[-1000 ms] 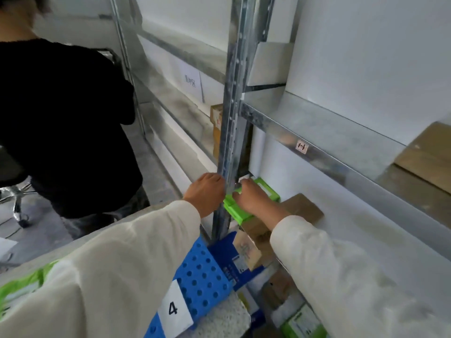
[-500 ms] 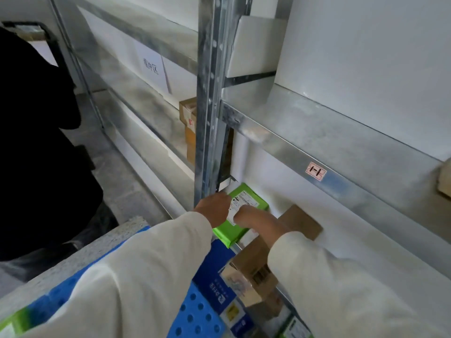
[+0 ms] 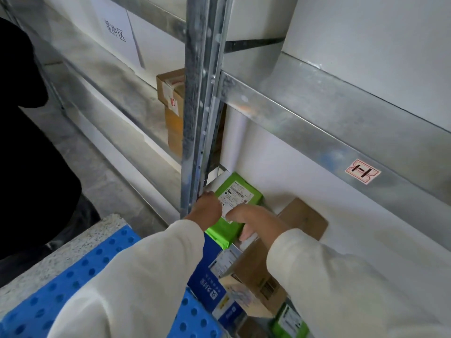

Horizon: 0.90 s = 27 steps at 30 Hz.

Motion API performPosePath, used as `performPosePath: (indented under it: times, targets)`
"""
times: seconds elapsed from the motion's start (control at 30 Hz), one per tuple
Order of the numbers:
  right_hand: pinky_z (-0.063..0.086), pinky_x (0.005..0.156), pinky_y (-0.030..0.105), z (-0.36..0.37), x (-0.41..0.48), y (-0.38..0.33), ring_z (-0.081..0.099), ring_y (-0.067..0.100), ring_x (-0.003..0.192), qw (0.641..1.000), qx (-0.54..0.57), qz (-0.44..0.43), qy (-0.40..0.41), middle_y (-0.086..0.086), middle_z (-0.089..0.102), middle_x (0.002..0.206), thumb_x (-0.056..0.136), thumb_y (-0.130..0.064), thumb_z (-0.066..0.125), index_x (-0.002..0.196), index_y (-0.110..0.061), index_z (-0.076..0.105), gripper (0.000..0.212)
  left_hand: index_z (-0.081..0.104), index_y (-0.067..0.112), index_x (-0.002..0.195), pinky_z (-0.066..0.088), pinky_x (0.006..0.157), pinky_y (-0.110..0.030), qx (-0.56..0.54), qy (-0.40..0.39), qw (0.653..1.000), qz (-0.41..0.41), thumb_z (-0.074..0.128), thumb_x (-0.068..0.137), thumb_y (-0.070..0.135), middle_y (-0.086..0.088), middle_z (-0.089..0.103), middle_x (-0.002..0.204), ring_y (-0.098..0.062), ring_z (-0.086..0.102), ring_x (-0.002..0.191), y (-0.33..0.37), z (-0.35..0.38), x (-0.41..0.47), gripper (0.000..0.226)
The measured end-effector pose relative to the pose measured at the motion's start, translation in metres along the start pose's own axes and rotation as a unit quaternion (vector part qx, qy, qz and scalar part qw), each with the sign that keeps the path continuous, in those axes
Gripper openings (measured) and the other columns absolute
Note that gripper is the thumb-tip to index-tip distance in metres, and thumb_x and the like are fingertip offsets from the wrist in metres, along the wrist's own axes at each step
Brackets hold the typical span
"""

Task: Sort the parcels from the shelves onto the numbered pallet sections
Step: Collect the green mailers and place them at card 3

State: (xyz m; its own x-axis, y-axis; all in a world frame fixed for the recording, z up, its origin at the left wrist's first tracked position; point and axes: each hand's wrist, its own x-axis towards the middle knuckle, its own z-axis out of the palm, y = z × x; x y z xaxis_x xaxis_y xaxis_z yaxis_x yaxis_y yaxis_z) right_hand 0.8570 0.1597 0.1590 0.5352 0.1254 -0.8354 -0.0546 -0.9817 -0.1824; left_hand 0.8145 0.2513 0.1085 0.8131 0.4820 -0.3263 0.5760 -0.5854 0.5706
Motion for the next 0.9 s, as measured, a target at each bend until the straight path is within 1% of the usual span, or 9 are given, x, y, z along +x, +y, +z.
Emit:
performPosePath:
  times: [0.17,0.27,0.37,0.47,0.5,0.6,0.7,0.8,0.9]
  targets:
    - [0.048,0.1,0.048,0.007,0.006,-0.006,0.055,0.035,0.122,0.994,0.102,-0.033,0.021,0.018,0.05,0.14,0.1,-0.022,0.04,0.14,-0.007,0.042,0.043,0.058,-0.005,0.116,0.046,0.088,-0.037,-0.049,-0.015,0.998,-0.034,0.038,0.095,0.007,-0.023,0.061,0.117,-0.036,0.058,0.109,0.002,-0.004,0.003,0.032]
    - [0.049,0.099,0.047,0.008,0.003,-0.006,0.057,0.036,0.118,0.99,0.136,0.004,0.038,0.022,0.052,0.134,0.101,-0.02,0.039,0.142,-0.002,0.034,0.045,0.06,-0.005,0.112,0.047,0.086,-0.037,-0.072,-0.017,0.997,-0.034,0.039,0.095,0.008,-0.023,0.063,0.112,-0.036,0.059,0.106,0.003,-0.011,-0.001,0.031]
    - [0.051,0.096,0.044,0.009,-0.001,0.001,0.058,0.037,0.115,0.98,0.185,0.039,0.055,0.024,0.051,0.132,0.101,-0.018,0.04,0.139,0.002,0.034,0.044,0.064,-0.003,0.099,0.052,0.068,-0.033,-0.152,-0.016,0.988,-0.001,0.038,0.098,0.012,-0.018,0.063,0.09,-0.028,0.063,0.081,0.004,-0.018,-0.007,0.03]
    - [0.05,0.09,0.036,0.006,-0.009,0.013,0.052,0.033,0.118,0.96,0.266,0.018,0.09,0.019,0.048,0.136,0.099,-0.01,0.043,0.132,0.0,0.041,0.035,0.065,0.008,0.085,0.036,0.045,-0.019,-0.197,-0.019,0.98,0.015,0.038,0.099,0.014,-0.003,0.052,0.067,-0.011,0.045,0.053,0.006,-0.03,-0.018,0.031]
    - [0.049,0.091,0.034,0.005,-0.011,0.014,0.052,0.03,0.117,0.95,0.294,-0.006,0.101,0.016,0.05,0.134,0.098,-0.009,0.045,0.125,-0.001,0.045,0.029,0.065,0.01,0.087,0.034,0.044,-0.018,-0.209,-0.013,0.978,0.018,0.039,0.1,0.016,-0.002,0.052,0.067,-0.009,0.042,0.051,0.006,-0.033,-0.022,0.03]
    - [0.049,0.098,0.044,0.002,-0.025,0.014,0.057,0.031,0.115,0.914,0.382,-0.063,0.123,0.016,0.058,0.128,0.095,-0.01,0.05,0.134,-0.004,0.049,0.039,0.065,0.004,0.089,0.034,0.047,-0.021,-0.237,0.01,0.971,0.022,0.042,0.1,0.024,-0.007,0.052,0.072,-0.011,0.041,0.054,0.016,-0.044,-0.034,0.033]
    - [0.048,0.099,0.047,-0.003,-0.047,0.014,0.057,0.032,0.116,0.89,0.426,-0.103,0.123,0.016,0.058,0.13,0.095,-0.01,0.051,0.135,-0.007,0.049,0.041,0.066,0.016,0.089,0.034,0.047,-0.02,-0.241,0.047,0.969,0.029,0.044,0.1,0.031,-0.004,0.054,0.068,-0.011,0.044,0.052,0.03,-0.058,-0.046,0.029]
    - [0.048,0.099,0.044,-0.01,-0.068,0.016,0.057,0.031,0.117,0.882,0.429,-0.131,0.146,0.014,0.057,0.132,0.093,-0.01,0.057,0.135,-0.006,0.049,0.043,0.062,0.025,0.085,0.033,0.045,-0.02,-0.235,0.083,0.967,0.043,0.046,0.1,0.033,-0.003,0.054,0.065,-0.015,0.045,0.053,0.037,-0.074,-0.063,0.024]
    - [0.05,0.097,0.041,-0.013,-0.088,0.021,0.059,0.031,0.114,0.873,0.424,-0.172,0.171,0.014,0.06,0.128,0.091,-0.011,0.06,0.131,-0.005,0.054,0.041,0.064,0.016,0.081,0.031,0.047,-0.024,-0.242,0.109,0.963,0.044,0.048,0.099,0.036,-0.005,0.05,0.066,-0.017,0.041,0.057,0.04,-0.088,-0.089,0.031]
